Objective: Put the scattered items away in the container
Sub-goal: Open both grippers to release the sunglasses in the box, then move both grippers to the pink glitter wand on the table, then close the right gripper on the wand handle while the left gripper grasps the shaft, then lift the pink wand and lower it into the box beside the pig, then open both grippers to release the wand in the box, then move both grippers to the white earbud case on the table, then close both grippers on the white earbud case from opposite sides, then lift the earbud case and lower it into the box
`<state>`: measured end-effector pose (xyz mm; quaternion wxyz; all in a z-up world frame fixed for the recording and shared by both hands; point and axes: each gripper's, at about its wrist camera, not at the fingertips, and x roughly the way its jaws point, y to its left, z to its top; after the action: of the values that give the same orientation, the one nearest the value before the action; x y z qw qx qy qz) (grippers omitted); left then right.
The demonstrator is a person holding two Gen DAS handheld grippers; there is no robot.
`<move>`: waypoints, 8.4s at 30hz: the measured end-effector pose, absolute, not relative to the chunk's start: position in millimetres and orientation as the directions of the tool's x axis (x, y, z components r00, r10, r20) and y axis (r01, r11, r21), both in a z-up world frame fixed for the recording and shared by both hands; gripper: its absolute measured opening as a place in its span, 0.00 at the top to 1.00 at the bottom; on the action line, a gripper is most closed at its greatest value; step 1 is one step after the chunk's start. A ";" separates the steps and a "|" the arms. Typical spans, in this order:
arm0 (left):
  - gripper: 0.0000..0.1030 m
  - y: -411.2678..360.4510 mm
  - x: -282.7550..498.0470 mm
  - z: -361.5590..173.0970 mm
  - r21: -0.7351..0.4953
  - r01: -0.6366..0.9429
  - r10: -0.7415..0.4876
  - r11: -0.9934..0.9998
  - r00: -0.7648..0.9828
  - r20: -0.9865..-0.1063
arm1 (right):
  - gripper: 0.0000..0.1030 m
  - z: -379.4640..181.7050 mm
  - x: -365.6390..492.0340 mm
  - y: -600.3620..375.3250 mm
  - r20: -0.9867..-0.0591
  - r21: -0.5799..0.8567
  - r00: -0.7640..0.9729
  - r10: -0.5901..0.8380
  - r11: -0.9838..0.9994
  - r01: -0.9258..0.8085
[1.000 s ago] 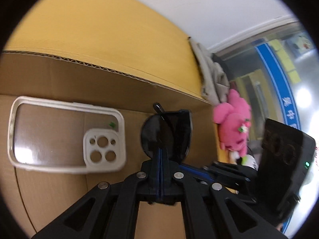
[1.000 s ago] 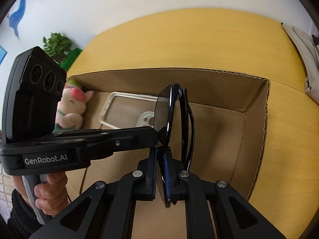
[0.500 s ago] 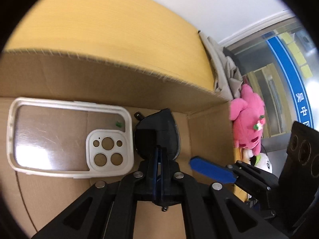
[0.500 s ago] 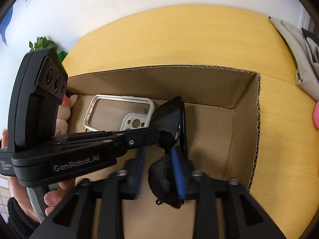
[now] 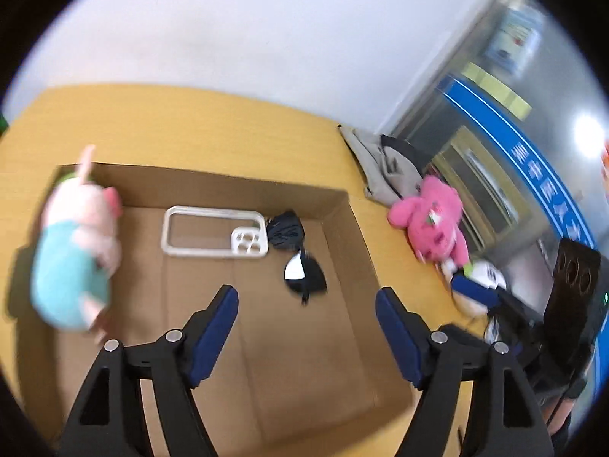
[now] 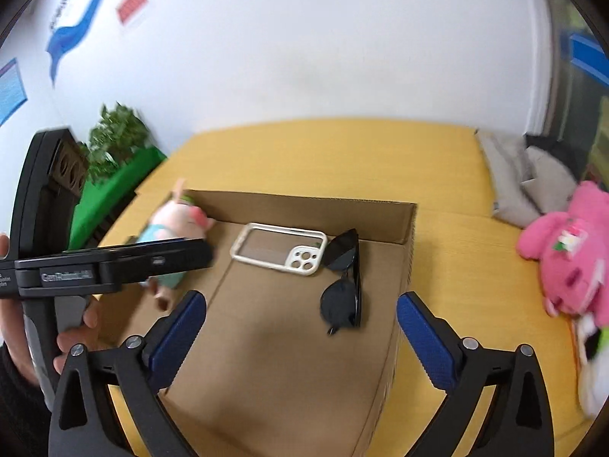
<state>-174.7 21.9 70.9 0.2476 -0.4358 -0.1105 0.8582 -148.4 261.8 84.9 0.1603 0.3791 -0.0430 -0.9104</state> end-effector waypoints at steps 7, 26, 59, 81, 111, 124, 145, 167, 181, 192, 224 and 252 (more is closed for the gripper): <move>0.25 -6.2 -48.6 75.6 -0.302 -0.292 0.420 -0.907 -0.606 -0.675 | 0.00 82.2 -26.4 245.4 -0.593 0.159 -0.744 -0.308 -0.951 0.267; 0.25 -60.4 62.1 -8.8 -0.202 -0.142 0.246 -0.969 -0.616 -0.749 | 0.00 -12.8 33.6 180.7 -0.686 0.164 -0.608 -0.399 -0.899 0.405; 0.25 60.8 -10.2 -87.5 -0.442 -0.166 0.471 -0.882 -0.239 -0.849 | 0.79 -103.5 57.2 187.6 -0.835 0.140 -0.475 -0.278 -0.942 0.305; 0.92 73.7 -0.9 -69.3 -0.491 -0.180 0.522 -0.852 -0.237 -0.819 | 0.82 -93.0 77.0 169.7 -0.774 0.345 -0.450 -0.445 -0.893 0.289; 0.92 -5.0 -77.0 147.3 -0.412 -0.318 0.520 -0.854 -0.577 -0.630 | 0.86 114.1 -13.0 108.7 -0.559 0.248 -0.601 -0.571 -0.807 0.536; 0.92 -23.9 -208.0 88.3 -0.416 -0.238 0.478 -0.878 -0.499 -0.723 | 0.86 72.6 -148.2 92.8 -0.630 0.339 -0.506 -0.589 -0.795 0.503; 0.92 -21.8 -284.5 -62.3 -0.291 -0.091 0.305 -0.952 -0.296 -0.905 | 0.85 -81.7 -261.8 82.3 -0.723 0.600 -0.179 -0.668 -0.734 0.318; 0.85 -23.4 -285.2 -48.7 -0.208 -0.060 0.216 -0.976 -0.324 -0.921 | 0.39 -95.8 -269.6 82.4 -0.741 0.623 -0.141 -0.657 -0.750 0.220; 0.28 -55.4 -119.8 100.7 -0.185 -0.161 0.245 -0.970 -0.662 -0.708 | 0.00 49.0 -164.4 137.2 -0.639 0.442 -0.487 -0.595 -0.803 0.400; 0.24 -69.1 7.7 43.9 -0.210 -0.126 0.242 -0.970 -0.621 -0.745 | 0.00 50.7 -15.9 135.2 -0.591 0.288 -0.566 -0.575 -0.806 0.518; 0.34 -22.1 18.5 -101.1 -0.590 -0.110 0.600 -0.800 -0.142 -0.787 | 0.54 -99.9 68.8 84.7 -0.788 0.194 -0.429 -0.442 -0.839 0.509; 0.75 -16.0 4.5 -25.9 -0.655 -0.177 0.678 -0.735 -0.207 -0.705 | 0.54 -31.2 52.8 97.9 -0.714 0.218 -0.468 -0.520 -0.801 0.557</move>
<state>4.5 -16.0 -25.9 0.2872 -0.5602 -0.2236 0.7441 52.8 97.9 -31.2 0.3145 0.4085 0.0230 -0.8566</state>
